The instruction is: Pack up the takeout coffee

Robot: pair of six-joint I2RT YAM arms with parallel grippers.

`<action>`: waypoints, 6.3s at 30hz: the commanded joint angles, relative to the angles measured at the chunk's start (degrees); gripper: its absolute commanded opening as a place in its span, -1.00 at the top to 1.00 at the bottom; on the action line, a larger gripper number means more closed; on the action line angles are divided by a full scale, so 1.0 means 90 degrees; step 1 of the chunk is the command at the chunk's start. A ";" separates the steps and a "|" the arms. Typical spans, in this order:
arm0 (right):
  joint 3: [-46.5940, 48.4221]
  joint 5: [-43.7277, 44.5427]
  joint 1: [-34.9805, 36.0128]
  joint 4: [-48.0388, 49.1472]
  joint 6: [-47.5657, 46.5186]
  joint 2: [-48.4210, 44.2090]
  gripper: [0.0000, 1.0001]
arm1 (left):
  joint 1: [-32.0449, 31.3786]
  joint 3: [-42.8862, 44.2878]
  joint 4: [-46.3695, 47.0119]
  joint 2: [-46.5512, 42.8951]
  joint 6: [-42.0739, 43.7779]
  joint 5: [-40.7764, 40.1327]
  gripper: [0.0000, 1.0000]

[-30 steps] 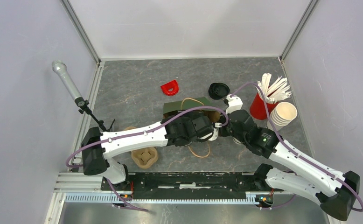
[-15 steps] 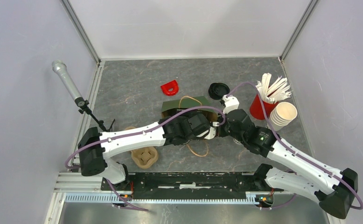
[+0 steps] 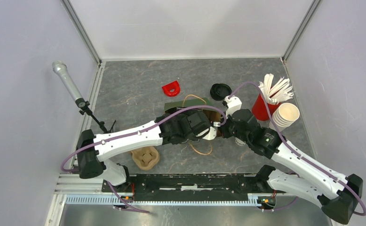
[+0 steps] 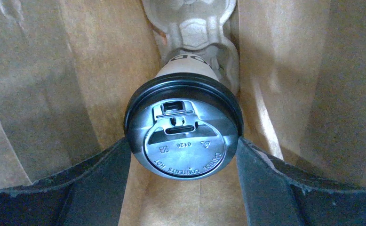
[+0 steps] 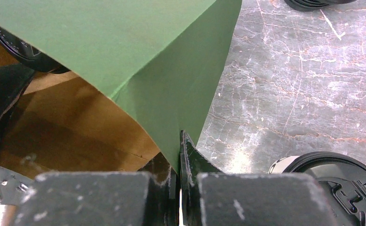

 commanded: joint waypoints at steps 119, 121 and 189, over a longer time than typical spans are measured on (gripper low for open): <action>0.0054 -0.1083 -0.0455 0.0392 -0.0468 0.0317 0.91 | 0.1926 -0.0219 0.1440 0.0908 -0.0271 0.1411 0.04; 0.0057 -0.1064 -0.0464 0.0384 -0.0475 0.0306 0.92 | 0.1968 -0.0232 0.1498 0.0941 -0.0323 0.1493 0.01; 0.0048 -0.1106 -0.0505 0.0724 -0.0407 0.0404 0.91 | 0.1778 0.0639 0.0600 0.0686 -0.1155 0.1673 -1.00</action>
